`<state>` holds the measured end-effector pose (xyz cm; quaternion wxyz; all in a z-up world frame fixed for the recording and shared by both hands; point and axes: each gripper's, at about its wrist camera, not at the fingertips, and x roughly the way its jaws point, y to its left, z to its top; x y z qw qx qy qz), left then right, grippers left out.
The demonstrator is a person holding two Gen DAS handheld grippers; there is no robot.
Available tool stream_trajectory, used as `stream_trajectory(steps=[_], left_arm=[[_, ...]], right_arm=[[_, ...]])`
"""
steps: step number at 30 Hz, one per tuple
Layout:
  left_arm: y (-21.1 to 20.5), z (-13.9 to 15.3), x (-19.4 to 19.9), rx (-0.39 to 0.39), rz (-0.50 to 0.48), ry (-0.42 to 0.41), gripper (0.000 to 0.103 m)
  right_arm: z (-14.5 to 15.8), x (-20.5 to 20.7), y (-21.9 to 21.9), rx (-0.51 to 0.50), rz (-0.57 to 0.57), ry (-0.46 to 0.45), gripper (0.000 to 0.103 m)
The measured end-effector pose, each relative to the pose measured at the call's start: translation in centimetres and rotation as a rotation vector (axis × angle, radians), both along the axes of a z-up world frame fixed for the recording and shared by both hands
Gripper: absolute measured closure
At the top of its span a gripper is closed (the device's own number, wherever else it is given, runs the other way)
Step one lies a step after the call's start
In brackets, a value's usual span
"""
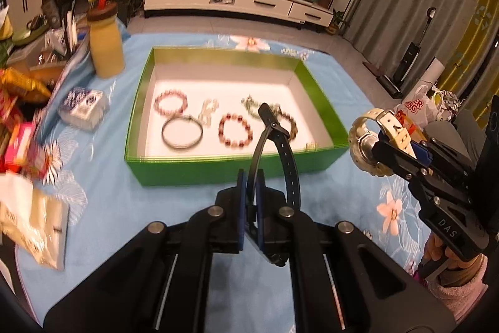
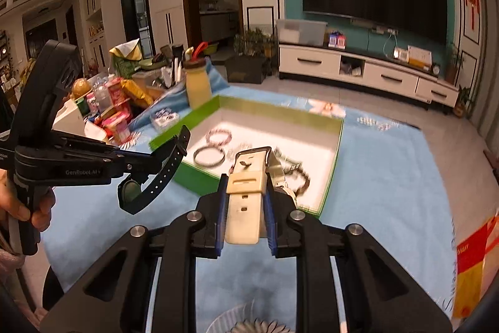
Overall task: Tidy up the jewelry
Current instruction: 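Carry both watches into the green box and open both tools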
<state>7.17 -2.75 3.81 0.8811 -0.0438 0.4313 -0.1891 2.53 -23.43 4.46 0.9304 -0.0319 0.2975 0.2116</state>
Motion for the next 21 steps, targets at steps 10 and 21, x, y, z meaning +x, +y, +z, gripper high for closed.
stream_trajectory(steps=[10,21], left_arm=[[-1.7,1.1,5.5,0.009,-0.008,-0.034,0.098],[-2.2,-1.0,13.5,-0.001,0.032,0.045,0.098]], right_arm=[[0.5,4.8,-0.3,0.004,-0.025,-0.029,0.082],[-1.7,12.1,-1.1,0.064,-0.069,0.089,0.082]])
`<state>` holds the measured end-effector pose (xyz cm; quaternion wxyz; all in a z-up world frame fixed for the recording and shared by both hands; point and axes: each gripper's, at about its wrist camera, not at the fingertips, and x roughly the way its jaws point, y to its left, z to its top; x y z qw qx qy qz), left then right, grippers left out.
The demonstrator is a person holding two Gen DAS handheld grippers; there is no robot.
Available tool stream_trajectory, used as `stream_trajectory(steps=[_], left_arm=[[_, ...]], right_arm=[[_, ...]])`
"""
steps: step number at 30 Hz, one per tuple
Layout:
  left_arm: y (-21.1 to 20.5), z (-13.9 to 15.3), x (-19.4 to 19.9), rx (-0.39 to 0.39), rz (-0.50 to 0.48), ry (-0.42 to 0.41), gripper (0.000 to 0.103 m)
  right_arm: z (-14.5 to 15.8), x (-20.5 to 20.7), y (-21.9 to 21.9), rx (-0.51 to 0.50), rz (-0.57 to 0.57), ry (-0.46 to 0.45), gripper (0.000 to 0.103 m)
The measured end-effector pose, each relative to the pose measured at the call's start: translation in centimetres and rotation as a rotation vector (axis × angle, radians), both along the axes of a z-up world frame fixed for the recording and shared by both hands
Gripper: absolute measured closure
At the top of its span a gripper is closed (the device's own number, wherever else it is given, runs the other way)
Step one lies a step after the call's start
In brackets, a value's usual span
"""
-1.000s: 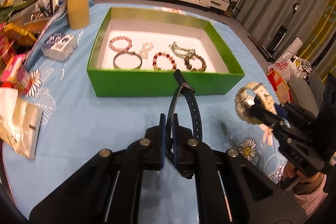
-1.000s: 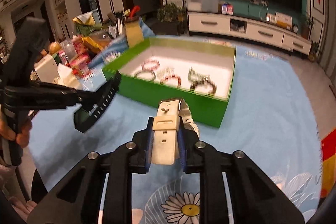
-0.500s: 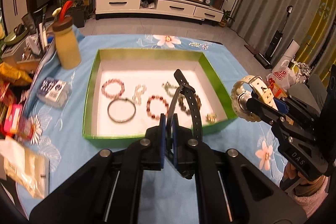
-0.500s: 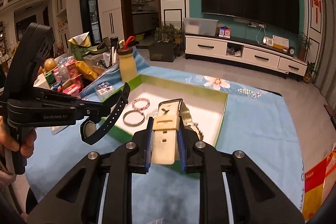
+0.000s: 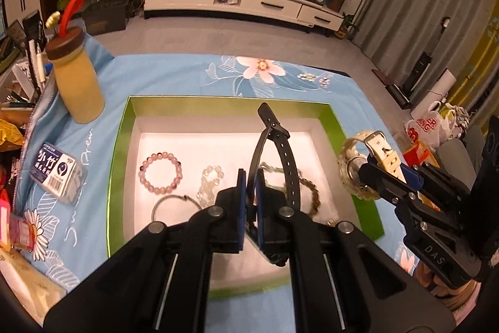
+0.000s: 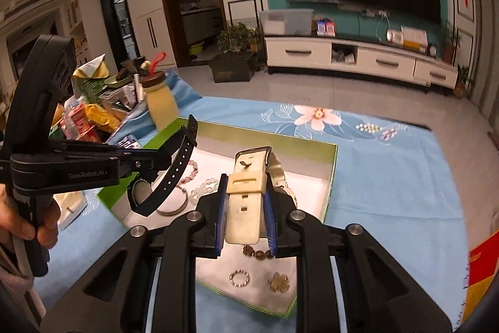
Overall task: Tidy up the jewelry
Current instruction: 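Carry both watches into the green box and open both tools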
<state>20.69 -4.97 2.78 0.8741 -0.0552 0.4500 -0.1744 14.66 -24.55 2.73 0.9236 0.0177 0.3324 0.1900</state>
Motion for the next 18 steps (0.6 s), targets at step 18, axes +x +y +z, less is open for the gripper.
stream_trajectory(steps=[18], left_arm=[[-3.8,-6.1,7.8,0.104,0.006,0.183,0.097]], right_arm=[[-4.4,7.5,0.9,-0.106,-0.074,0.189,0.082]])
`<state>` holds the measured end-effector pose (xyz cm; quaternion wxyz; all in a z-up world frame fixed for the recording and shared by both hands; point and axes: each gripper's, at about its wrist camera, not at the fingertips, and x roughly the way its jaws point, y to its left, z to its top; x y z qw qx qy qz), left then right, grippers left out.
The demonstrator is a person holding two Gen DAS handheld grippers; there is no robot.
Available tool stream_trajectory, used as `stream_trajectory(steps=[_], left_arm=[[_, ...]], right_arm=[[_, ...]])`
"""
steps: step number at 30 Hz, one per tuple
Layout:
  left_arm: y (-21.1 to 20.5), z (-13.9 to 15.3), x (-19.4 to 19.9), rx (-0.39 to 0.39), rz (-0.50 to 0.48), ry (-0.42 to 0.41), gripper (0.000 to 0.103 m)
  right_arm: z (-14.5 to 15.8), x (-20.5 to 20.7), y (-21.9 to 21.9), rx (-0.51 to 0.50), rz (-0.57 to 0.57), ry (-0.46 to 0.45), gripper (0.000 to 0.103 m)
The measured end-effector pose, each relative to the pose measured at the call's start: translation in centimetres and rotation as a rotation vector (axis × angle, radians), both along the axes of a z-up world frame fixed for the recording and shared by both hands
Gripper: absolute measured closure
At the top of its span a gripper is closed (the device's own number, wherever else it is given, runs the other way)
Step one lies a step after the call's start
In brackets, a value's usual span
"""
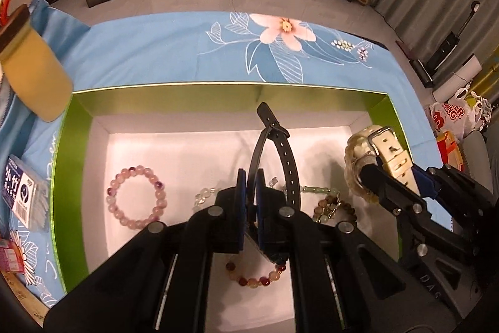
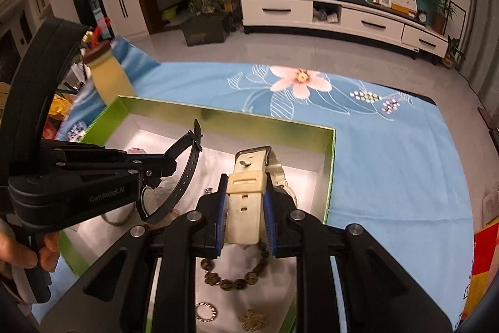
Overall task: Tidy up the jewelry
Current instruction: 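Carry both watches into the green box and open both tools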
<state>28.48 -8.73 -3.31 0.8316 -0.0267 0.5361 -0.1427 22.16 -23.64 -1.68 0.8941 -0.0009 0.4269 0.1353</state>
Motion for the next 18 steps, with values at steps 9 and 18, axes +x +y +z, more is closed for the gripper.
stream_trajectory(steps=[9,18], left_arm=[[-0.7,0.0,0.6,0.027,-0.008,-0.005,0.097],[-0.3,0.1,-0.5,0.061,-0.005,-0.012,0.083]], right_arm=[[-1.1,0.9,-0.3,-0.01,-0.024,0.052,0.082],[-0.7,0.6,-0.4,-0.015,-0.038,0.041,0.08]])
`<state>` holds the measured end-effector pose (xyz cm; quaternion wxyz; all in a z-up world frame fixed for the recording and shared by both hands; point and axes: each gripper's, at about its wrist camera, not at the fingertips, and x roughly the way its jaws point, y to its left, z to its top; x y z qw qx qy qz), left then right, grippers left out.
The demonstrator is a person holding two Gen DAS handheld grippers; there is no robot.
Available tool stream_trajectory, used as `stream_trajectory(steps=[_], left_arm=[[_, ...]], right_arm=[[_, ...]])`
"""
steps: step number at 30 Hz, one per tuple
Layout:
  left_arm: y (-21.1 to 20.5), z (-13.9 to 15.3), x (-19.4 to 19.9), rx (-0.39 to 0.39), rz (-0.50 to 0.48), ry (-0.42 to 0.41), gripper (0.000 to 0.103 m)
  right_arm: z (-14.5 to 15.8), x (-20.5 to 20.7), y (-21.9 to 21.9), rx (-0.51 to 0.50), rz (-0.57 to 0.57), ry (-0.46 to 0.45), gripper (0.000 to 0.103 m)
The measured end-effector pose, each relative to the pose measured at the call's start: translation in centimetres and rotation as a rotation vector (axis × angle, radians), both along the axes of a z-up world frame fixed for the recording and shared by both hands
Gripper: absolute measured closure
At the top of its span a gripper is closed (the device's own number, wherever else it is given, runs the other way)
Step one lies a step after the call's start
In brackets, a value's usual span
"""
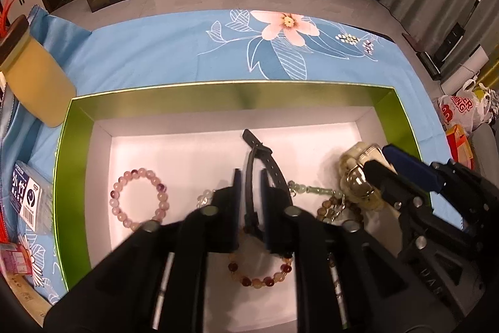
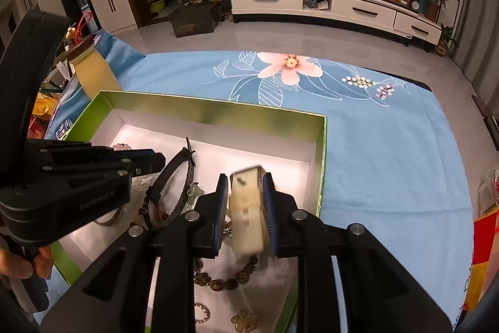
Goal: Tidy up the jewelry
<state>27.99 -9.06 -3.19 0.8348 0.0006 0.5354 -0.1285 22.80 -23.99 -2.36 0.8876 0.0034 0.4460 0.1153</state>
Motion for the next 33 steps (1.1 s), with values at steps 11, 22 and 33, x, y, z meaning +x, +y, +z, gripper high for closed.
stream_trajectory(steps=[11,22,33], left_arm=[[1.2,3.4,-3.6,0.057,0.002,-0.097,0.025],[3.5,7.6,-9.4,0.154,0.049,-0.193,0.002],[5.2,10.6,-12.7,0.064,0.098,-0.151,0.002]], right_arm=[[2.7,-3.3,-0.2,-0.004,0.014,-0.052,0.069],[6.4,-7.6,-0.3,-0.063,-0.012,-0.091,0.006],[7.7,-9.7,-0.4,-0.089,-0.08,-0.016,0.001]])
